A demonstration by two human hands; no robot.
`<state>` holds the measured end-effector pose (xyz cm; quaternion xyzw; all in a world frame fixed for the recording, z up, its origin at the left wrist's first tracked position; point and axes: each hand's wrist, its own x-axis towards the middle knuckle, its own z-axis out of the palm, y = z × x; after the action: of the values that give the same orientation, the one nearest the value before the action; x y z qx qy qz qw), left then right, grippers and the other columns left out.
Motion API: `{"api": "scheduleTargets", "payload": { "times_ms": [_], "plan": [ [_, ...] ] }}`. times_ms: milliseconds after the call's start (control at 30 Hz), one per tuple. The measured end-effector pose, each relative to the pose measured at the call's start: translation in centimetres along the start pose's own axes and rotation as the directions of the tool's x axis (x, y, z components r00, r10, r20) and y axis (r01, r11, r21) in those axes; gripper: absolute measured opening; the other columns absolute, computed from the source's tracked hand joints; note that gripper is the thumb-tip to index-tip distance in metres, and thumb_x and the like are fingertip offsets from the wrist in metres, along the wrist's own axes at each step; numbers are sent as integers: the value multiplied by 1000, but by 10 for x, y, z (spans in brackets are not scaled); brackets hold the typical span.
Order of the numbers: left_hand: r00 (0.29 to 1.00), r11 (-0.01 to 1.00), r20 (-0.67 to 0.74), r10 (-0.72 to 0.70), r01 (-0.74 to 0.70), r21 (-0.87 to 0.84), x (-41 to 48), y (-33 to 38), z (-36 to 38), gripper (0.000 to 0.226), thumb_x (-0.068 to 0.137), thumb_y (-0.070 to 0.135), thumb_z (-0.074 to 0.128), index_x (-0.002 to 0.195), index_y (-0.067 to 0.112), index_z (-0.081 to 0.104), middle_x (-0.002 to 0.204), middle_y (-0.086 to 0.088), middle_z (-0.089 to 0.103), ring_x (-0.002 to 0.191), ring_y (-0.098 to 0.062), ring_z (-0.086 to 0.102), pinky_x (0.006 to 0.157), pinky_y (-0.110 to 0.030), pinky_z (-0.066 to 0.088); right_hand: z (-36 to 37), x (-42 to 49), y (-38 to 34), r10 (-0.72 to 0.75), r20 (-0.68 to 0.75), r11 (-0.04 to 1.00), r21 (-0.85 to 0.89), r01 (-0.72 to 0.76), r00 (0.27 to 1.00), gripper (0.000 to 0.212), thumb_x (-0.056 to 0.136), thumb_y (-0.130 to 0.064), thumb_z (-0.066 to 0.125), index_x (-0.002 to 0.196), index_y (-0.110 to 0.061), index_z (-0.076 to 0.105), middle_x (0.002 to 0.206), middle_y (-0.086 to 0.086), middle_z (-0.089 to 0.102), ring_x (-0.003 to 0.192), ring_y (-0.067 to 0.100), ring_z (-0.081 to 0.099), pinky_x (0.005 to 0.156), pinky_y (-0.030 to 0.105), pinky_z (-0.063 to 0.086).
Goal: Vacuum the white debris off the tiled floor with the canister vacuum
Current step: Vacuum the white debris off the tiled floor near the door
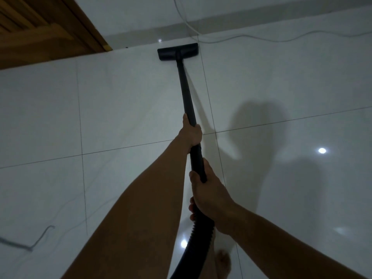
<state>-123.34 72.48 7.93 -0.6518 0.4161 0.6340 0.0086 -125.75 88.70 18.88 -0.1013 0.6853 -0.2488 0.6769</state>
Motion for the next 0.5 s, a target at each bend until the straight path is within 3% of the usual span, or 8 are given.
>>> {"api": "scheduleTargets", "payload": {
  "times_ms": [67,167,233,333,500],
  "plan": [
    [1000,1000,-2,-11,11,-7,-12,-5,3,69,104,22,39,156,37,-4,114,-20,56,69,-18,49,61,-33,49,-4,-15,2,4,17,1000,2,-4,1000,52,109,-38,44,153,-57,23,100,12,60,63,20,63,51,27,54],
    [1000,999,19,-20,21,-30,-34,-13,6,73,104,22,39,156,37,-10,131,-23,53,70,-18,49,71,-36,50,-6,-39,7,-11,33,1000,-16,11,999,49,109,-31,45,150,-53,29,95,14,60,55,18,61,52,28,54],
    [999,998,35,-38,40,-57,-52,-20,7,75,103,20,40,155,38,-11,131,-23,53,71,-18,50,73,-37,50,-6,-56,13,-13,44,999,-32,15,999,49,108,-26,45,150,-48,33,91,13,60,50,16,59,53,29,54],
    [997,996,42,-71,74,-59,-87,-32,10,74,103,19,40,156,37,-10,109,-14,53,74,-20,52,70,-38,51,-6,-87,25,0,73,1000,-24,2,997,45,107,-23,45,148,-41,37,89,11,60,50,15,58,53,29,53],
    [991,989,71,-115,121,-91,-135,-57,18,73,101,15,41,156,35,-3,92,-9,50,68,-20,51,58,-35,49,-4,-135,46,-8,73,999,-43,12,997,45,106,-17,46,147,-35,41,88,12,58,50,12,55,52,26,52]
  ]
}}
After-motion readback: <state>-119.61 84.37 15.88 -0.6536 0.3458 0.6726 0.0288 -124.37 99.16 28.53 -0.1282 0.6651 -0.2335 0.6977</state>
